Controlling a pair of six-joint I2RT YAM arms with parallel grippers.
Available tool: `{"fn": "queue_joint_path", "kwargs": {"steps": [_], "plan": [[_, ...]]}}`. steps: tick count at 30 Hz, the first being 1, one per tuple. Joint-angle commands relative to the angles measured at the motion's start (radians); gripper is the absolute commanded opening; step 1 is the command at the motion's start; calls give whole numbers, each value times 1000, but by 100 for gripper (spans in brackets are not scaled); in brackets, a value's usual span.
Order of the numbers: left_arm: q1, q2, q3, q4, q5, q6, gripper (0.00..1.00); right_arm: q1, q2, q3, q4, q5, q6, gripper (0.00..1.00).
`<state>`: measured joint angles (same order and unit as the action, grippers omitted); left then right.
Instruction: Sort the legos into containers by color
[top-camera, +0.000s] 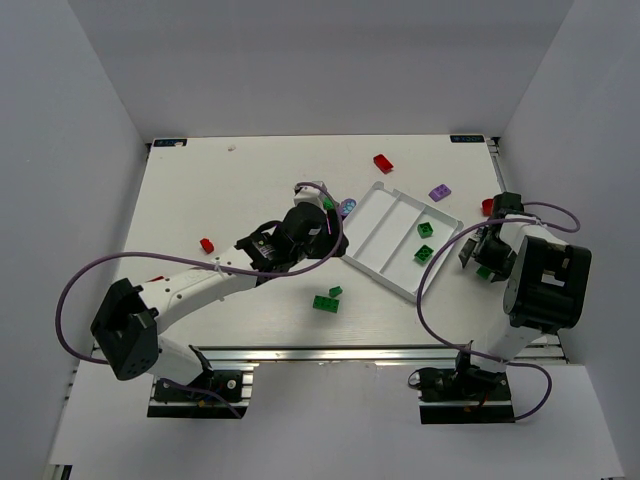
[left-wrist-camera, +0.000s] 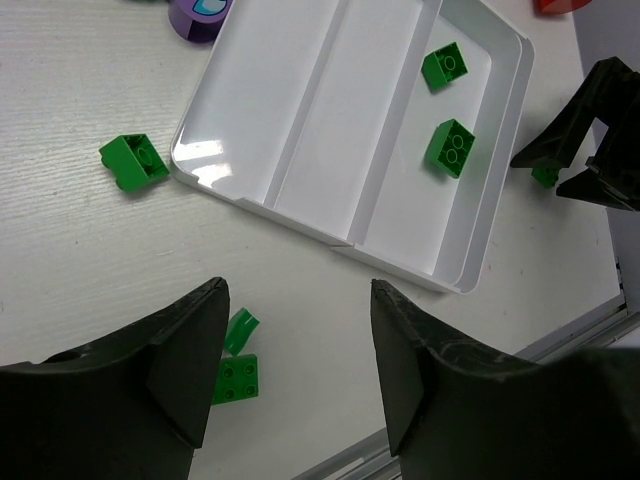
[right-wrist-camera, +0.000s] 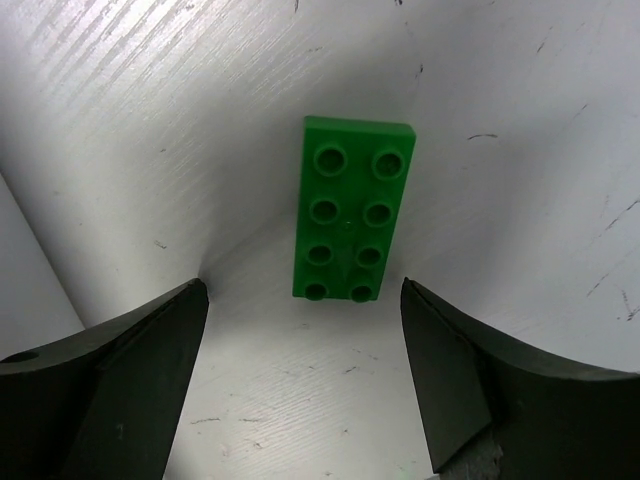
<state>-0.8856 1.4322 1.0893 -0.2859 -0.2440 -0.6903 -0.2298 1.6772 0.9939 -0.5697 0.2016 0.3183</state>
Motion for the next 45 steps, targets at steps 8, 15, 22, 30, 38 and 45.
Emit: {"fn": "queue_joint_path", "kwargs": {"steps": [8, 15, 22, 30, 38, 45], "plan": [[0, 25, 81, -22, 22, -12, 68, -29, 32, -9, 14, -50, 45, 71], [0, 48, 106, -32, 23, -12, 68, -71, 49, -12, 16, -131, 36, 59], [0, 59, 106, -30, 29, -12, 68, -71, 15, -24, 28, -139, 47, 72], [0, 60, 109, -39, 29, -8, 68, -71, -4, -46, 37, -94, 77, 68], [0, 47, 96, -36, 32, -21, 68, -71, -10, -66, 65, -94, 80, 50], [0, 53, 101, -35, 32, -21, 68, -72, -11, -58, 59, -119, 71, 37]]}}
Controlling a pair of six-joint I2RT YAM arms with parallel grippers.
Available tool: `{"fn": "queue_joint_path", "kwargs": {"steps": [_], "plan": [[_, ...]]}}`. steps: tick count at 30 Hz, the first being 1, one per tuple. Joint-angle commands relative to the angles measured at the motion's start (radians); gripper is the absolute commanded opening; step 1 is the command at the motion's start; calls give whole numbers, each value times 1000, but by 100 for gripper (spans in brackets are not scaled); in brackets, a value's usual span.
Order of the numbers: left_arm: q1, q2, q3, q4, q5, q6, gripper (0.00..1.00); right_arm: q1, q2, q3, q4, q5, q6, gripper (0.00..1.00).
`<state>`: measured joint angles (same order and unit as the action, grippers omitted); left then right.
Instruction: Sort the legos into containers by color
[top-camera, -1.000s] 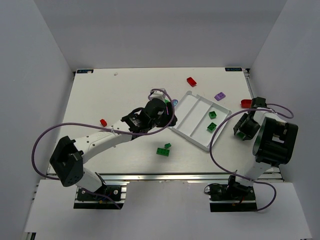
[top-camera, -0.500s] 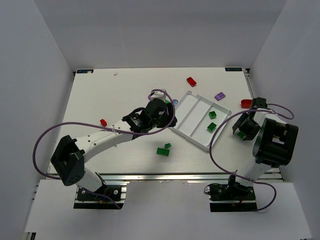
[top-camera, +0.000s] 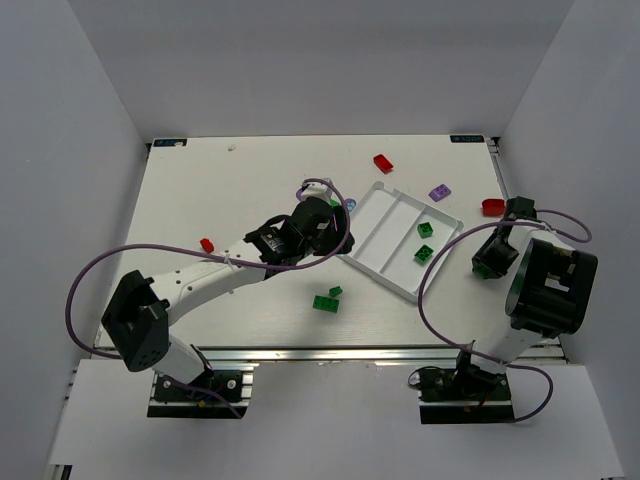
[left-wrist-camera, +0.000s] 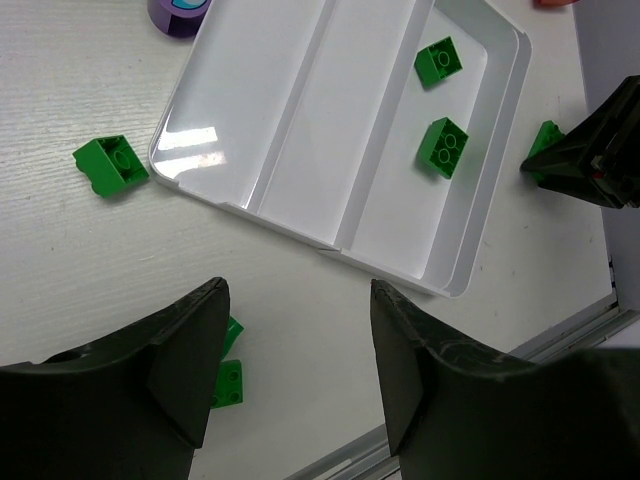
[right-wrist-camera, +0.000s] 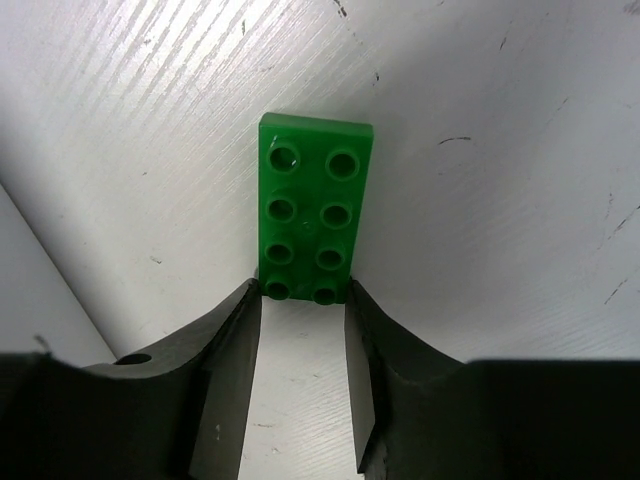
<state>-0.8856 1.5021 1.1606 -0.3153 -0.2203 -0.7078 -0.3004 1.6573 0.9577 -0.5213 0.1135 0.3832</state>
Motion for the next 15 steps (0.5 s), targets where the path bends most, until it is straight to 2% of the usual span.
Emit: {"fn": "queue_joint_path", "kwargs": {"steps": [1, 7, 15], "plan": [[0, -16, 30, -4, 10, -5, 68, -2, 7, -20, 12, -35, 6, 37], [-1, -20, 21, 2, 10, -7, 68, -2, -37, -43, 18, -84, -12, 34], [0, -37, -16, 27, 10, -15, 68, 7, -166, -79, 30, -164, -55, 25]]}}
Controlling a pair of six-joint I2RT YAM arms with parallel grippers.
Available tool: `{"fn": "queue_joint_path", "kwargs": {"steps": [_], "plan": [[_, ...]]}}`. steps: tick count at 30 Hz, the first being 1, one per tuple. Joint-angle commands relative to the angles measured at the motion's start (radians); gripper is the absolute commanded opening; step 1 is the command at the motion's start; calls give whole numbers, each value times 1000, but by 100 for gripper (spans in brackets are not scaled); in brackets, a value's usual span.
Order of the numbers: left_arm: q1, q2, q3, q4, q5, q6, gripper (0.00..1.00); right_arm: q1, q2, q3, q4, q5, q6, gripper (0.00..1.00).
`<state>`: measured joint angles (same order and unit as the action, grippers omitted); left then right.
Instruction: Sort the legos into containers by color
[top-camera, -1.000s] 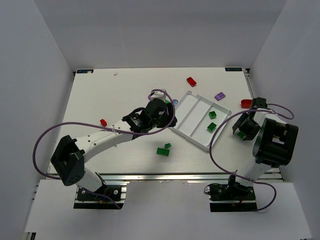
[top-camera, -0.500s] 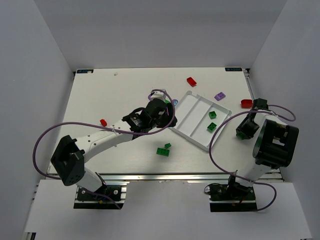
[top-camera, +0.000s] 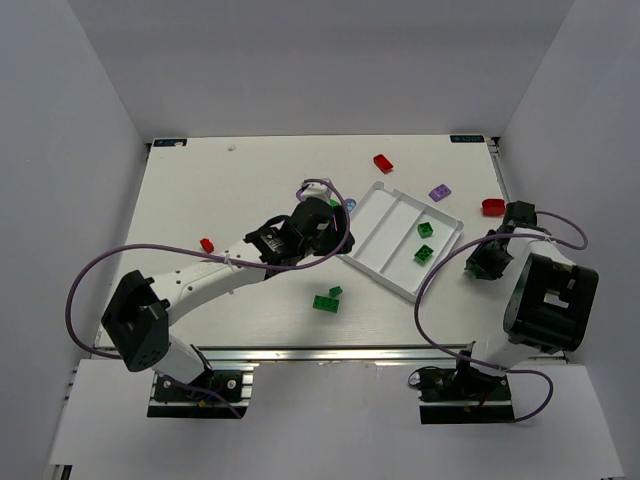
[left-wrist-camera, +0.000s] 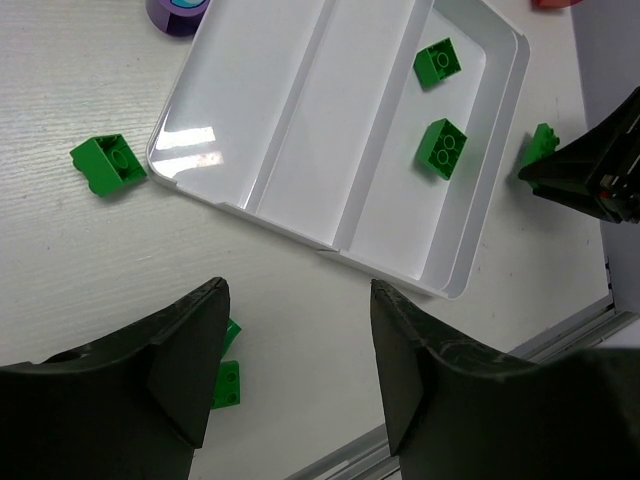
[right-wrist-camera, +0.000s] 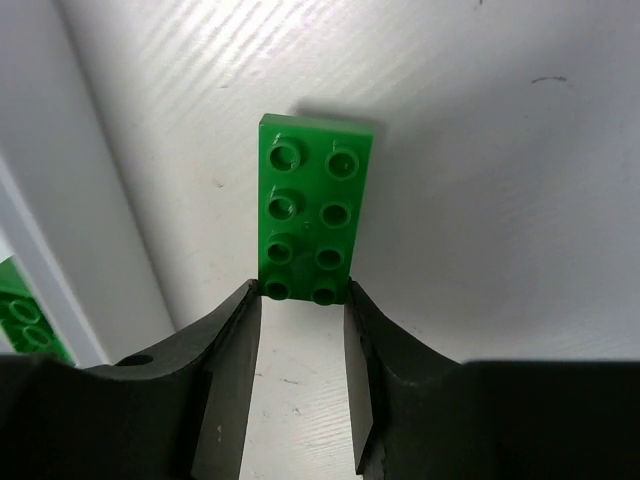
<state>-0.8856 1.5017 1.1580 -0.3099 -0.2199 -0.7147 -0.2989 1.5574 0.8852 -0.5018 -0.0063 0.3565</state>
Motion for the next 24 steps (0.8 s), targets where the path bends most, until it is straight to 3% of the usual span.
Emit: {"fn": "queue_joint_path", "kwargs": {"steps": [1, 7, 18, 24], "plan": [[0, -38, -18, 25, 10, -9, 68, 9, -80, -15, 16, -41, -40, 25], [-1, -58, -50, 48, 10, -15, 68, 17, -138, -14, 11, -34, -74, 22], [0, -115, -126, 75, -2, -38, 68, 125, -146, 103, 23, -308, -137, 21], [0, -172, -201, 106, -39, -83, 68, 244, -122, 126, 31, -310, -139, 29]]}}
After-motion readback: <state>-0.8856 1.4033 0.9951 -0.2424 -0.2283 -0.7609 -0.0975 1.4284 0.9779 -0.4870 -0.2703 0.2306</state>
